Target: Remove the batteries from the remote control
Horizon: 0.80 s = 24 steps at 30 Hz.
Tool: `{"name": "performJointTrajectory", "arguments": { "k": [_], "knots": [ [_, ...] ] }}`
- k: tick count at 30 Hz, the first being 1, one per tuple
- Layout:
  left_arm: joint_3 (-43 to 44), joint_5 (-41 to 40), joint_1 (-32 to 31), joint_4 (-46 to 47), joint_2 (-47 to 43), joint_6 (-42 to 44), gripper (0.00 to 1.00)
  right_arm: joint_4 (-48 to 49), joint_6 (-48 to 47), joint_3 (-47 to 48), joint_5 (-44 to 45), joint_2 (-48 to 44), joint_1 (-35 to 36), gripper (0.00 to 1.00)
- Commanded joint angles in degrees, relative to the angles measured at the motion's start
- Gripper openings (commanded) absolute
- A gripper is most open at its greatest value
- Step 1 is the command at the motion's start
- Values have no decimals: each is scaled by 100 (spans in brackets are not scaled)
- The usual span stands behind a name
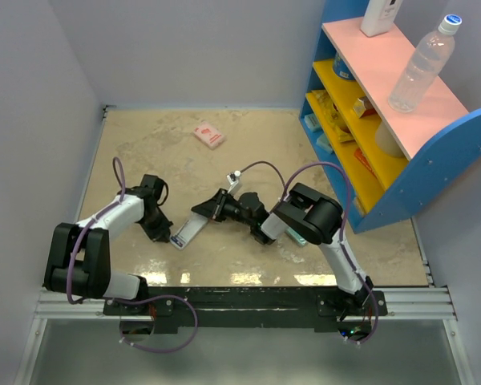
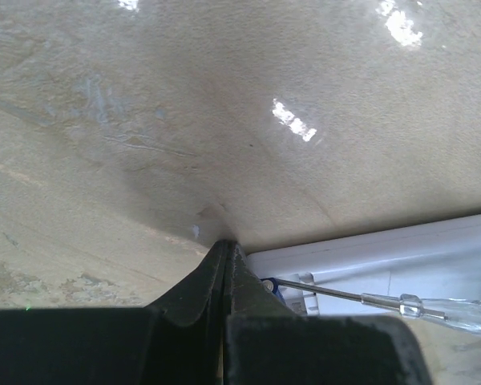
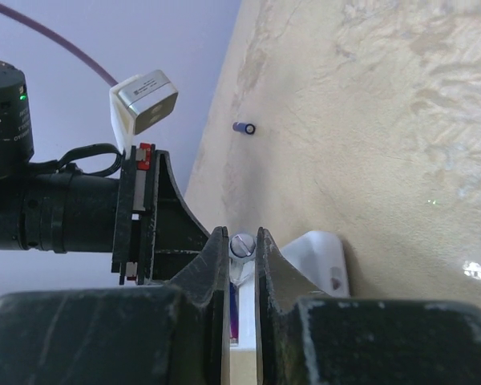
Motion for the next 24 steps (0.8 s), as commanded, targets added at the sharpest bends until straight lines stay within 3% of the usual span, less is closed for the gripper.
{"name": "performJointTrajectory", "arguments": {
  "k": [1,12,24],
  "knots": [
    [-237,151,-192,1097,193,-23,0,-705,-663,113,-227,-348,-18,0],
    [-210,99,-280,1150,211,29,0,542,163,315,-939,135,-211,0],
    [96,-208,-272,869,193,143,0,596,216,306,-1115,83,-405,0]
  ]
}}
